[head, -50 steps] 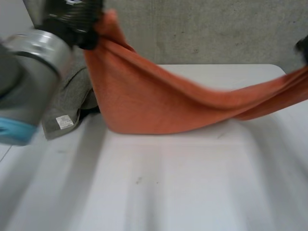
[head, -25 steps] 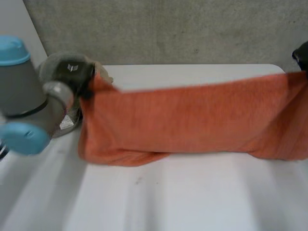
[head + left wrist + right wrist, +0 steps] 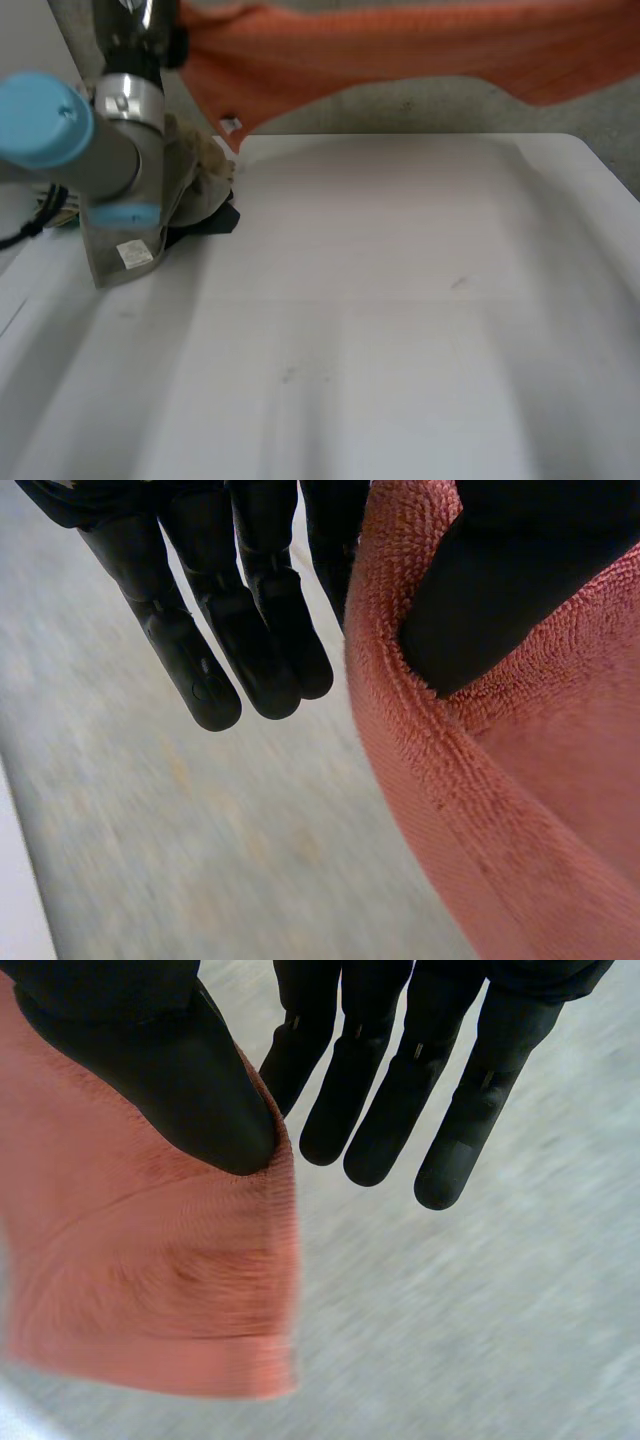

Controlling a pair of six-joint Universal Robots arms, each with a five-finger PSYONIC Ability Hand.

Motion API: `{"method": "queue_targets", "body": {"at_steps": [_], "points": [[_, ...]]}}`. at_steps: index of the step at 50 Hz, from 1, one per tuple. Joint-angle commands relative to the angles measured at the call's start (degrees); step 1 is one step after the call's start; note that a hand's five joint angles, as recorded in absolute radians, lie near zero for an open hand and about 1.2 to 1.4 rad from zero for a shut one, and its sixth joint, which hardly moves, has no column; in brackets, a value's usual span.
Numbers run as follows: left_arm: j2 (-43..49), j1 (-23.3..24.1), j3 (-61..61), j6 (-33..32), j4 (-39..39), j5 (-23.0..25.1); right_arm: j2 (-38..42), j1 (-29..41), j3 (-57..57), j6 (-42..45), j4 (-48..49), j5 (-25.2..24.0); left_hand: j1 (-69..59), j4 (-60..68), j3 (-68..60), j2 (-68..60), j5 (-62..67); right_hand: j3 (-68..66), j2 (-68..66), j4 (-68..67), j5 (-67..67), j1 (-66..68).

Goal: Fold the laundry.

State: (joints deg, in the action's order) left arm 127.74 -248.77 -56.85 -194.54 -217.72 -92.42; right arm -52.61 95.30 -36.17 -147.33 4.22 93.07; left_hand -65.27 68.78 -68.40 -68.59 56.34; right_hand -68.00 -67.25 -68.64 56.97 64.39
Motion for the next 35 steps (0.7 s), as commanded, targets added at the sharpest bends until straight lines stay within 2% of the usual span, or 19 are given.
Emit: {"method": "queue_targets", "body": {"at_steps": [1,7,10,13,15,17,21,22,25,28,30,35], "points": [[0.2,0.5,-14.7,0.1,0.9,2.2,0.4,-0.6,-15.6,0.5,-3.8,-3.2,-14.7,11.2,-11.6,-11.4,13.7,-12.0,-12.7,-11.4,13.0,15.6],[-1.7,0.7,-27.2,-0.6,2.1,4.0,0.1,-0.6,-25.3,2.6,-6.8,-3.9,-14.7,11.2,-11.6,-11.4,13.7,-12.0,-12.7,-11.4,13.0,15.6],[-6.8,0.7,-34.7,-2.4,5.2,4.1,-0.5,-1.0,-30.7,6.1,-8.9,-4.4,-14.7,11.2,-11.6,-11.4,13.7,-12.0,-12.7,-11.4,13.0,15.6],[-13.6,0.7,-42.3,-5.8,11.7,4.1,-5.1,-3.6,-38.2,12.1,-13.3,-4.4,-14.7,11.2,-11.6,-11.4,13.7,-12.0,-12.7,-11.4,13.0,15.6],[-19.2,0.4,-47.1,-8.0,18.0,4.0,-12.1,-6.2,-44.7,18.3,-18.3,-4.6,-14.7,11.2,-11.6,-11.4,13.7,-12.0,-12.7,-11.4,13.0,15.6],[-22.9,-0.1,-49.9,-8.9,22.8,4.0,-18.0,-9.0,-50.5,24.9,-23.3,-5.0,-14.7,11.2,-11.6,-11.4,13.7,-12.0,-12.7,-11.4,13.0,15.6],[-28.9,-1.2,-55.4,-9.5,34.9,4.1,-24.8,-13.9,-55.5,34.9,-28.6,-6.9,-14.7,11.2,-11.6,-11.4,13.7,-12.0,-12.7,-11.4,13.0,15.6],[-30.3,-1.1,-56.4,-9.5,39.2,4.3,-25.7,-14.6,-56.0,36.0,-29.0,-7.5,-14.7,11.2,-11.6,-11.4,13.7,-12.0,-12.7,-11.4,13.0,15.6],[-31.6,-0.8,-56.6,-9.5,43.6,4.6,-26.4,-15.6,-56.6,36.8,-29.0,-9.2,-14.7,11.2,-11.6,-11.4,13.7,-12.0,-12.7,-11.4,13.0,15.6],[-32.0,-1.0,-54.7,-9.6,42.4,5.4,-26.4,-15.6,-55.7,35.4,-28.3,-9.7,-14.7,11.2,-11.6,-11.4,13.7,-12.0,-12.7,-11.4,13.0,15.6],[-31.0,-0.9,-52.2,-9.5,38.6,5.8,-24.7,-15.4,-54.4,32.3,-25.3,-9.9,-14.7,11.2,-11.6,-11.4,13.7,-12.0,-12.7,-11.4,13.0,15.6],[-24.4,0.1,-46.0,-9.5,29.0,5.1,-14.8,-12.4,-47.8,25.2,-14.4,-9.3,-14.7,11.2,-11.6,-11.4,13.7,-12.0,-12.7,-11.4,13.0,15.6]]}}
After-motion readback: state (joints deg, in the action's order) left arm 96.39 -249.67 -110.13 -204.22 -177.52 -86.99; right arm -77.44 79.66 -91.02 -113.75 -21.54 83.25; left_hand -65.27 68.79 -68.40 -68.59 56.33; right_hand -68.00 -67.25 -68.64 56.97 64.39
